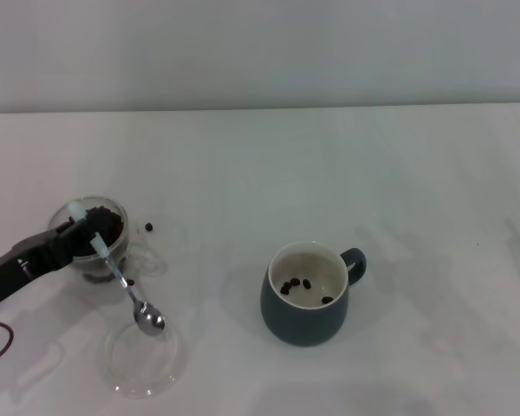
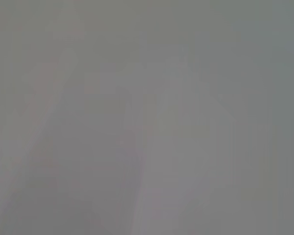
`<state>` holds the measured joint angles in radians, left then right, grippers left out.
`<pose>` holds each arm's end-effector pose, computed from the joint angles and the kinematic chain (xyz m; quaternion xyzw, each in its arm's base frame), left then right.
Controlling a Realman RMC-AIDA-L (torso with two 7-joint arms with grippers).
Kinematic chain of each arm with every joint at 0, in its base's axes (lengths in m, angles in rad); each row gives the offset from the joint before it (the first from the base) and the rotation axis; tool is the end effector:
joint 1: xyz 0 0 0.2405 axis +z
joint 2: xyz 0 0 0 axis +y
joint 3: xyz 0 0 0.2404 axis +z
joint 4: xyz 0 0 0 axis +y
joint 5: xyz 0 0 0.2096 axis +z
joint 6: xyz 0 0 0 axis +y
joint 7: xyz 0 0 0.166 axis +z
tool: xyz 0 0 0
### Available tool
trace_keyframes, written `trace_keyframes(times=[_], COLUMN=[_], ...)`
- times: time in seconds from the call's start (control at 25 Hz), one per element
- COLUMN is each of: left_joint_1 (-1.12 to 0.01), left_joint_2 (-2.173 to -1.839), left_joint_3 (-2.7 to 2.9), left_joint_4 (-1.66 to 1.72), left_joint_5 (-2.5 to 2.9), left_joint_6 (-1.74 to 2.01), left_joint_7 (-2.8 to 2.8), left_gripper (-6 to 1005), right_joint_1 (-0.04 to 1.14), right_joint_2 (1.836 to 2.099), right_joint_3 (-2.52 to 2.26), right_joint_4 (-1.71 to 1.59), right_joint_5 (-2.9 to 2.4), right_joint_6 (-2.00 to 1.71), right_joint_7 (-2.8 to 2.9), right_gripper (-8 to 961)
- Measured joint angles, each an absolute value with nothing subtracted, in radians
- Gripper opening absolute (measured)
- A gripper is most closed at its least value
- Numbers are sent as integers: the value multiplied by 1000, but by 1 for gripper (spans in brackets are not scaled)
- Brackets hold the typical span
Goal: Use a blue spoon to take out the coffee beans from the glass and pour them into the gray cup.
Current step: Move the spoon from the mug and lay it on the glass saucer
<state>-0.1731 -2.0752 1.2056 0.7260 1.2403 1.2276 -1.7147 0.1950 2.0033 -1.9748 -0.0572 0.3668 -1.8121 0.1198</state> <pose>-0.2766 0.3050 -0.0093 -0.7629 -0.4725 -0.3914 0.2037 0.3207 0.2364 0.0634 -0.6723 0.0299 0.3679 0.6417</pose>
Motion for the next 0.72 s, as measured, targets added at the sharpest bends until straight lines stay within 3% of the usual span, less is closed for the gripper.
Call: trace_keyframes(times=[0.72], left_joint_1=[-185], left_joint_2=[-2055], left_joint_3=[1180], left_joint_4=[694], left_joint_5=[1300], left_joint_6=[1227], left_joint_7=[-1707], left_gripper=[134], right_joint_1=[195], right_joint_2=[2005], right_joint_3=[-1954], right_joint_4=[-61], right_joint_5=[383], right_joint_6=[-1815], right_joint_7=[202], right_gripper=[395])
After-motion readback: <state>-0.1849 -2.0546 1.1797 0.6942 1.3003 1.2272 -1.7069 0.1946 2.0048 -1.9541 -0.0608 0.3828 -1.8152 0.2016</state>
